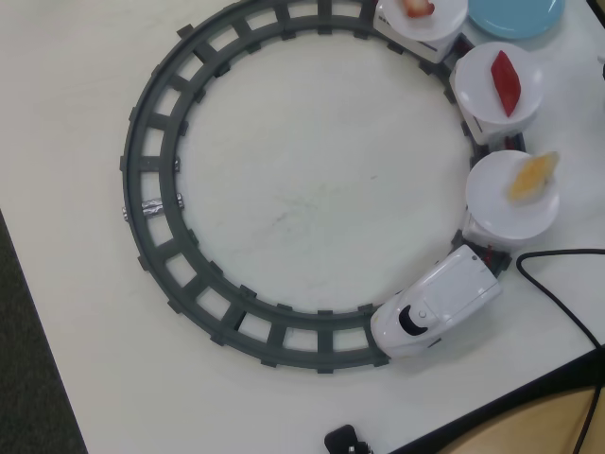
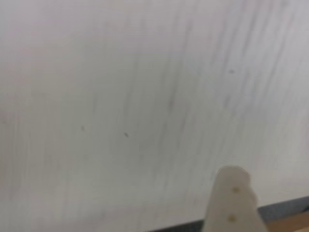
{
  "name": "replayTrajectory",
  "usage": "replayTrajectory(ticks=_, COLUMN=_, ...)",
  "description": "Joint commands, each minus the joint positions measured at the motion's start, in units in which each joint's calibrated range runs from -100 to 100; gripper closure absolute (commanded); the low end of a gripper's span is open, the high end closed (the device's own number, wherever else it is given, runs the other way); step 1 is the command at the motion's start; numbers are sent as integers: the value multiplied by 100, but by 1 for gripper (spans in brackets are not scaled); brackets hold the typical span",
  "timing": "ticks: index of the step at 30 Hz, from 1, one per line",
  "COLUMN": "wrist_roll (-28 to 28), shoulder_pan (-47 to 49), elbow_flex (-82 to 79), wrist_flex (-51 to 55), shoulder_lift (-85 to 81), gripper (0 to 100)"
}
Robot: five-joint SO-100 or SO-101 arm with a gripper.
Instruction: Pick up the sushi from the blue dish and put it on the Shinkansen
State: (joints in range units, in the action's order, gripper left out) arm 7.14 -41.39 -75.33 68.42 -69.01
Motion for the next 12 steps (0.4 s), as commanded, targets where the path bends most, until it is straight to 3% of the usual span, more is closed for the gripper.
replayTrajectory(ticks=1, wrist_roll=-16, shoulder_pan=-271, elbow_flex=-798, wrist_flex=-102, shoulder_lift=-1195, gripper=65)
replayTrajectory(ticks=7, wrist_roll=-11, shoulder_pan=-376, elbow_flex=-1758, wrist_flex=480, shoulder_lift=-2990, gripper=65)
replayTrajectory(ticks=12, wrist_roll=-16, shoulder_pan=-368, elbow_flex=-1731, wrist_flex=522, shoulder_lift=-2890, gripper=65)
